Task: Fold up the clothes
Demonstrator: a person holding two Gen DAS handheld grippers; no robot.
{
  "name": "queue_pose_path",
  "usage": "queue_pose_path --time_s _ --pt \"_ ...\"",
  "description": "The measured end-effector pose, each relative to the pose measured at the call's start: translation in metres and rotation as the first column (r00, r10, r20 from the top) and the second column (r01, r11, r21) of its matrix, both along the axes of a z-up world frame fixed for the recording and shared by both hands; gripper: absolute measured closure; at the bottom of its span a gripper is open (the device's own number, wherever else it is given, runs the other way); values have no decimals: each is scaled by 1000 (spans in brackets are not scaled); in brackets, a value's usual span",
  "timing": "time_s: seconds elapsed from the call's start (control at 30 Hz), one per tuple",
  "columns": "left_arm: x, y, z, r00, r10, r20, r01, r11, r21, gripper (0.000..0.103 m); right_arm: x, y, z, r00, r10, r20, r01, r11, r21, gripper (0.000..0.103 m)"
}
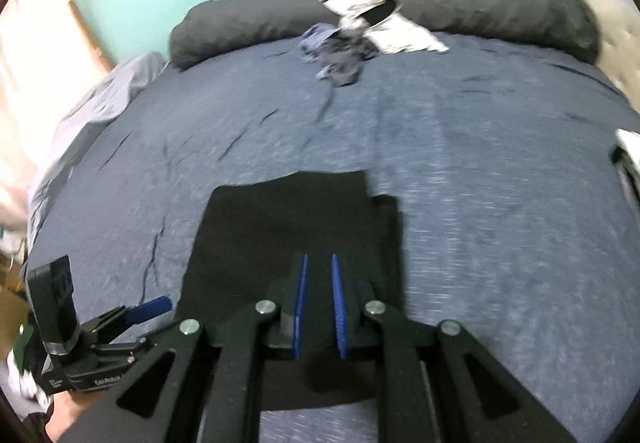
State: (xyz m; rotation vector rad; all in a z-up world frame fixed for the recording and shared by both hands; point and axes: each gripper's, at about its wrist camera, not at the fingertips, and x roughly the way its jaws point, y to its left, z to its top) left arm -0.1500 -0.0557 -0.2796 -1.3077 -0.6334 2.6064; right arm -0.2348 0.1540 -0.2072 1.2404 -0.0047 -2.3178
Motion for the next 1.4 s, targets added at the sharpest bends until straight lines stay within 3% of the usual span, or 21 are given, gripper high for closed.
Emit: queue_pose_path --time_s 0.1,0.17,0.23,0.47,0.67,0.87,1.0,1.1,1.4 --pt "0 1 -3 1000 -2 12 2 1000 1 28 -6 -11 -24 999 13 40 -15 999 43 91" --pt "-2 3 -6 1000 -9 25 8 1000 4 27 -7 -8 -44 999 -18 50 13 995 101 97" --pt "-3 5 -8 999 -19 33 19 1000 3 27 -7 5 -59 995 -78 61 71 992 102 103" --pt "-6 18 -10 997 -60 47 62 998 -25 26 -5 45 -91 975 -205 82 198 976 91 103" --pt "-6 17 -11 997 -50 52 52 998 -32 26 -5 46 -88 974 -201 100 195 978 68 103" --pt "-5 16 -10 998 -46 51 48 998 -33 26 -11 35 -25 992 -127 -5 126 990 -57 103" --pt "-6 15 -10 997 -49 53 51 998 -33 26 -27 -2 -5 1000 -15 -7 15 999 -48 103" --pt "-6 14 -10 997 -51 54 53 998 -31 26 -46 -25 -14 999 27 31 -27 1000 -3 103" --pt "-5 13 -14 995 -83 54 85 996 -35 26 -83 -37 -73 984 -30 174 20 998 62 103"
